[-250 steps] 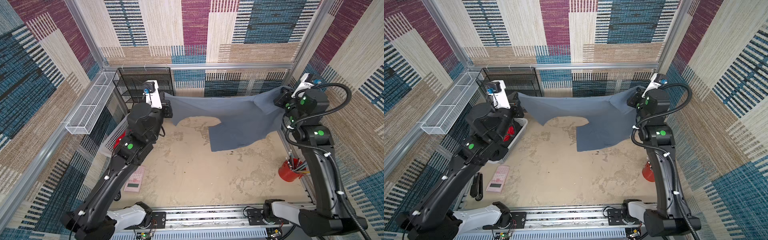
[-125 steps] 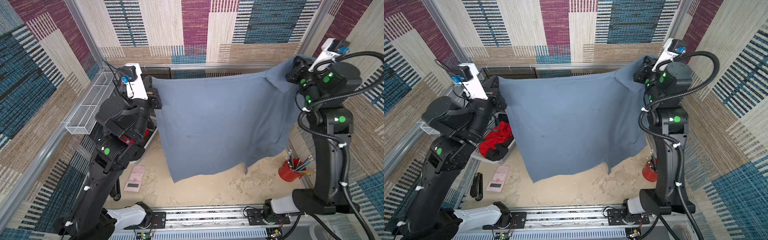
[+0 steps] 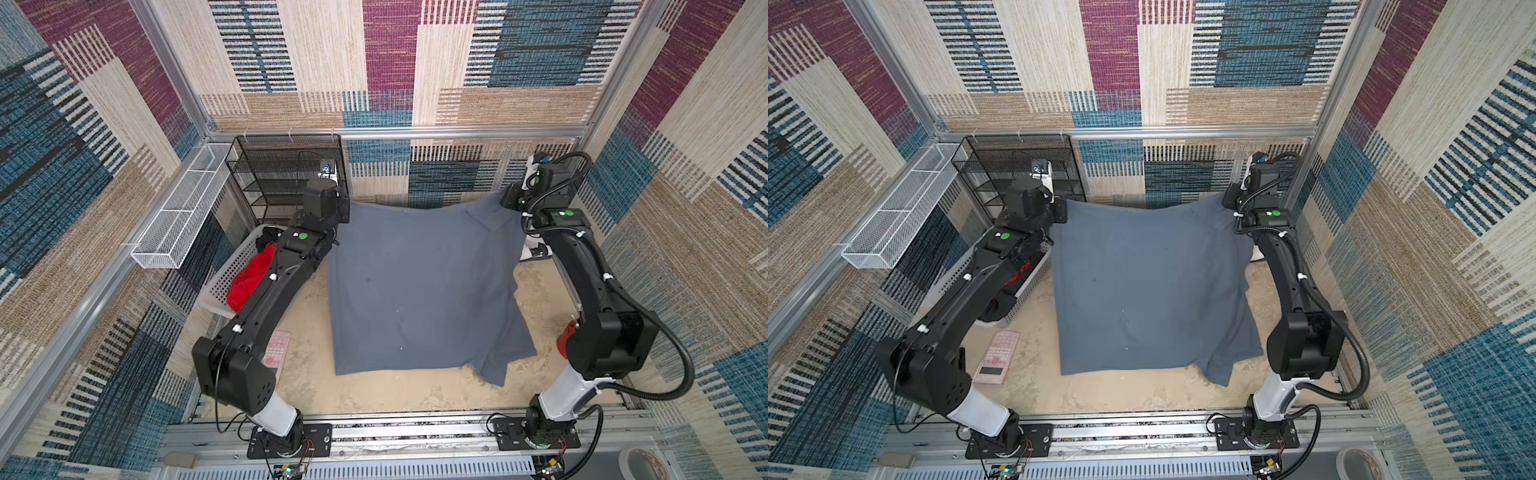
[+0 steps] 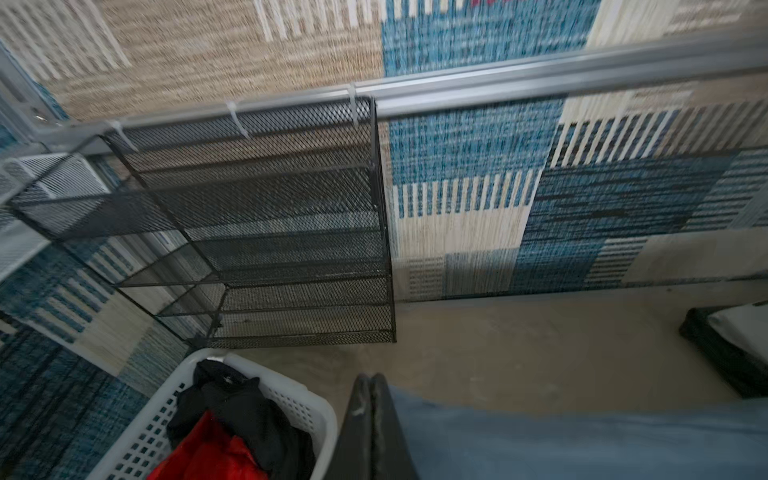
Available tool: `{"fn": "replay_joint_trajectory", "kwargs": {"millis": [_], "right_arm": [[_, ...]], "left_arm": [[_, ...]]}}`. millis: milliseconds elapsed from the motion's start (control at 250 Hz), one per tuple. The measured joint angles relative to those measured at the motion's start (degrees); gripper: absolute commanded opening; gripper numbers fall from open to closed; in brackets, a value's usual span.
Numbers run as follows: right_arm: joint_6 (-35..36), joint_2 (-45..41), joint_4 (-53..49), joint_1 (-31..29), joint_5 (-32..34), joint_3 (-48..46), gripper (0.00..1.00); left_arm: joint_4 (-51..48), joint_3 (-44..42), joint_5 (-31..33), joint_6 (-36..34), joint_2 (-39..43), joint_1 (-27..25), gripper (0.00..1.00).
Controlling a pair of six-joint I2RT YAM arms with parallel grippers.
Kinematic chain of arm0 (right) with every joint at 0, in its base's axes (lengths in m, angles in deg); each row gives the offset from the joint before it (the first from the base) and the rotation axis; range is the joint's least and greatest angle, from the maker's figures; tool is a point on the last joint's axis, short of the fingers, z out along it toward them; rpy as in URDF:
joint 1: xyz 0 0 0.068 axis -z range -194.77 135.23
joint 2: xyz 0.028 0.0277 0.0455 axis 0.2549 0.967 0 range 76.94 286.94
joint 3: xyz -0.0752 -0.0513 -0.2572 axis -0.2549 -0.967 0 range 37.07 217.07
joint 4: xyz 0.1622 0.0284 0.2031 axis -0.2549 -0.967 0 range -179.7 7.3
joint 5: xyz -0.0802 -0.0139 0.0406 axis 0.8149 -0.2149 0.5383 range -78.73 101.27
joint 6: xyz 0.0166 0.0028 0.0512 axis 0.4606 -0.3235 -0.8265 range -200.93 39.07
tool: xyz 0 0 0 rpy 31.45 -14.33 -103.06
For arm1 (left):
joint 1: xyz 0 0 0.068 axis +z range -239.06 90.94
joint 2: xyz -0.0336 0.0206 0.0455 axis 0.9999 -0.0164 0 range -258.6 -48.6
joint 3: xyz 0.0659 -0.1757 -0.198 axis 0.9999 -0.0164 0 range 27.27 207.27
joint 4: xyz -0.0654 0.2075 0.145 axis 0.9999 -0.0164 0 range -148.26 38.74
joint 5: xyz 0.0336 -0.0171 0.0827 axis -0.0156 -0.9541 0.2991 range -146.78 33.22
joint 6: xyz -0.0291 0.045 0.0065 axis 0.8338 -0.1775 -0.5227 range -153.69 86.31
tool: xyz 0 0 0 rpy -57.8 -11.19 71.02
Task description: Fold and stack the t-shirts
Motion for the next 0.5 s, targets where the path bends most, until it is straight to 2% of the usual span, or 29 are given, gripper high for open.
{"fn": "replay_joint_trajectory", "kwargs": {"millis": [136, 312, 500], "right_arm": [[-0.8, 10.7, 1.1, 0.0, -1.0, 3.3, 0.00], [-1.0, 24.5, -0.3, -0.8, -0.8, 15.5, 0.00], [-1.0, 31.9, -4.5, -2.3, 0.1, 25.1, 0.00]], "left_arm": [[1.6, 1.9, -0.2, 2.3, -10.0, 1.7, 0.00], [0.7, 12.2, -0.8, 3.0, -23.0, 3.2, 0.00], [-0.6, 19.3, -1.9, 3.8, -30.6, 4.4, 0.00]]}}
